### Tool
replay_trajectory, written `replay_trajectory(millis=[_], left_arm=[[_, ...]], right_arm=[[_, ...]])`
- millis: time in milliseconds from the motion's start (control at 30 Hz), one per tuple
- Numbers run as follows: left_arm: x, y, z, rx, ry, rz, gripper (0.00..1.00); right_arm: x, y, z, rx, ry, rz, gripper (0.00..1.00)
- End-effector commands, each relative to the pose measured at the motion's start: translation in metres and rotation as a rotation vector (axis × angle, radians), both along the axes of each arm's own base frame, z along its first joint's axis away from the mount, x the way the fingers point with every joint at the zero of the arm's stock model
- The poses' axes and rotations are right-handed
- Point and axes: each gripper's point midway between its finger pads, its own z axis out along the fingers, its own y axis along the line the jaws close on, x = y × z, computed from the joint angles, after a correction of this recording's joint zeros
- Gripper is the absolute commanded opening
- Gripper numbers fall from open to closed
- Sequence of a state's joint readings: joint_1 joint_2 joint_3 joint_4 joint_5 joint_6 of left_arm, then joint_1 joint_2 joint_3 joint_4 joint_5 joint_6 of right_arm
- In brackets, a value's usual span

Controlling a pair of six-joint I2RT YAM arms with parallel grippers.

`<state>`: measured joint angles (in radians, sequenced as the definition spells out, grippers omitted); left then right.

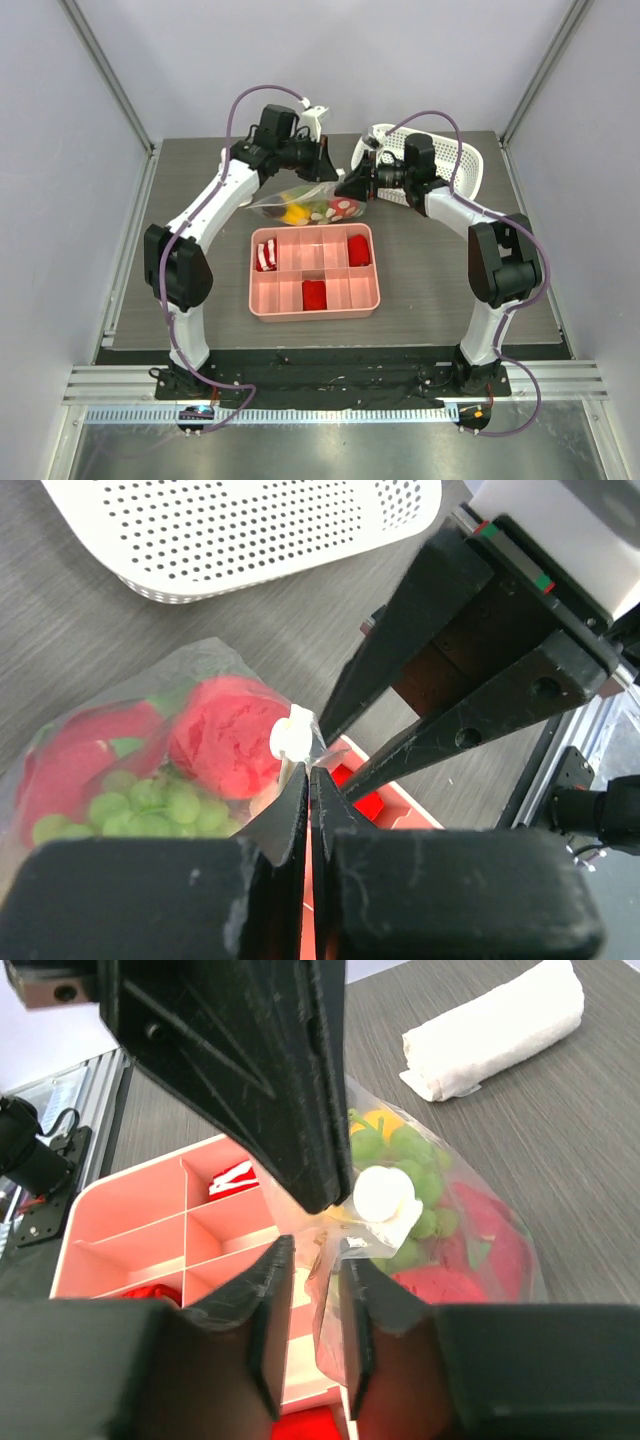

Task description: Open the zip-top bag and remove the fake food

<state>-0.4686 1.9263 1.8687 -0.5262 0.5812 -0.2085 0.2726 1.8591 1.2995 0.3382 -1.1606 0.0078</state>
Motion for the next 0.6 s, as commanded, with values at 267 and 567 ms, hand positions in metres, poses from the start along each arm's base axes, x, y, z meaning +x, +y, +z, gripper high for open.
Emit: replay_trajectory(millis=[267,567], left_arm=[[-0.001,0.011,0.046,-0.124,-0.007,0.012,0.37],[0.011,0.016,0.046,-0.245,0.125,0.028,0.58]], right_arm=[[-0.001,-0.004,0.041,0.01,-0.148,-0.003,0.01],[-0.002,-0.004,0.045,0.01,-0.156,0.007,0.01]])
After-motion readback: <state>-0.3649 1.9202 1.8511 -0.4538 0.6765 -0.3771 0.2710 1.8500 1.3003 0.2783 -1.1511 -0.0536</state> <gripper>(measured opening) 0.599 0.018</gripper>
